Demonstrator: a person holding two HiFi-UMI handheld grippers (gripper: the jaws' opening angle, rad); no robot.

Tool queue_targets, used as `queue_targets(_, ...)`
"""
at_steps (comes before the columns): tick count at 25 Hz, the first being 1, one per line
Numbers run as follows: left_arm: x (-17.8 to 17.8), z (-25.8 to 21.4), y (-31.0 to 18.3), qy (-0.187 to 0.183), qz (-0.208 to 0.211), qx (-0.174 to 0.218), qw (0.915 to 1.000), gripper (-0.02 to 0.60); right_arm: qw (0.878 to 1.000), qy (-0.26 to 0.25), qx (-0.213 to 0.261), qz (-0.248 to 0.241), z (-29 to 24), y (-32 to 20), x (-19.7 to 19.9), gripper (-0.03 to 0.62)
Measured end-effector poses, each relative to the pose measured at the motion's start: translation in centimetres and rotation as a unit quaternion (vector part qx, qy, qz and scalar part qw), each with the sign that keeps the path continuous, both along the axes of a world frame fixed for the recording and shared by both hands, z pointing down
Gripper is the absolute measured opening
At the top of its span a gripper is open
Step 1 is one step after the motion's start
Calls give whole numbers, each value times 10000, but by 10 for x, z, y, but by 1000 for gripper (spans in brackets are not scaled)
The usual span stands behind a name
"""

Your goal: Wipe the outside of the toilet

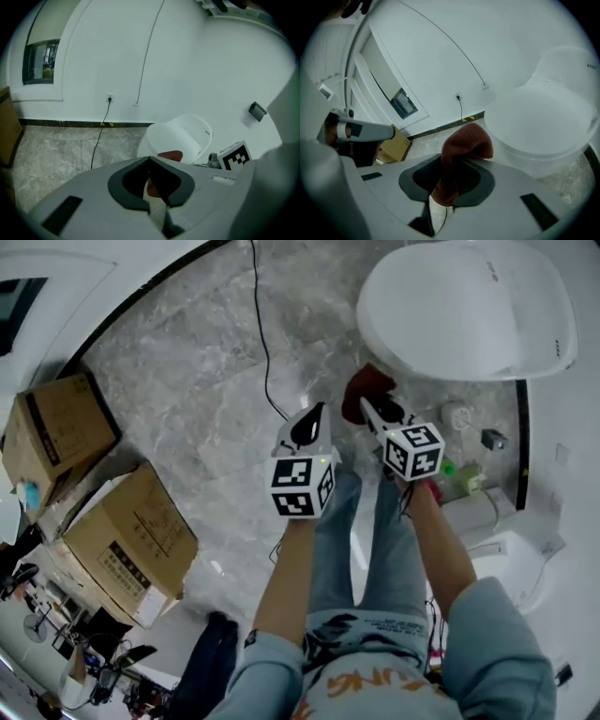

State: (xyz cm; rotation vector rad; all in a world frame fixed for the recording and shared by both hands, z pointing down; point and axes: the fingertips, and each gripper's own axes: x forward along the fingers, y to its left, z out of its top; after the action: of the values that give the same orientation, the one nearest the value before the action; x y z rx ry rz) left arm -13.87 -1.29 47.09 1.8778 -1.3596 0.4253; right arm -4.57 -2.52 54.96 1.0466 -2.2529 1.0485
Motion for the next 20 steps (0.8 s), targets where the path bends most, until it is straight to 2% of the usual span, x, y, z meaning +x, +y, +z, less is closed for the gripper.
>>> queue_targets(6,-19,-101,-19,-21,-204,601,9980,-6,9965,-246,731,316,-133,-17,-7,72)
queue_targets(10,-18,-174,-17,84,-394,900,9951,-6,9910,-150,1122,714,-226,-16,7,72)
queue_targets(16,-14,-286,-32,55,-526,1663,9847,-6,9742,193,1985,1056,-346,-30,30,72)
queue_targets(20,-2,-345,-40,-35,-415,2129,9762,-6,9603,277,2525,1153,-409,-43,46,72)
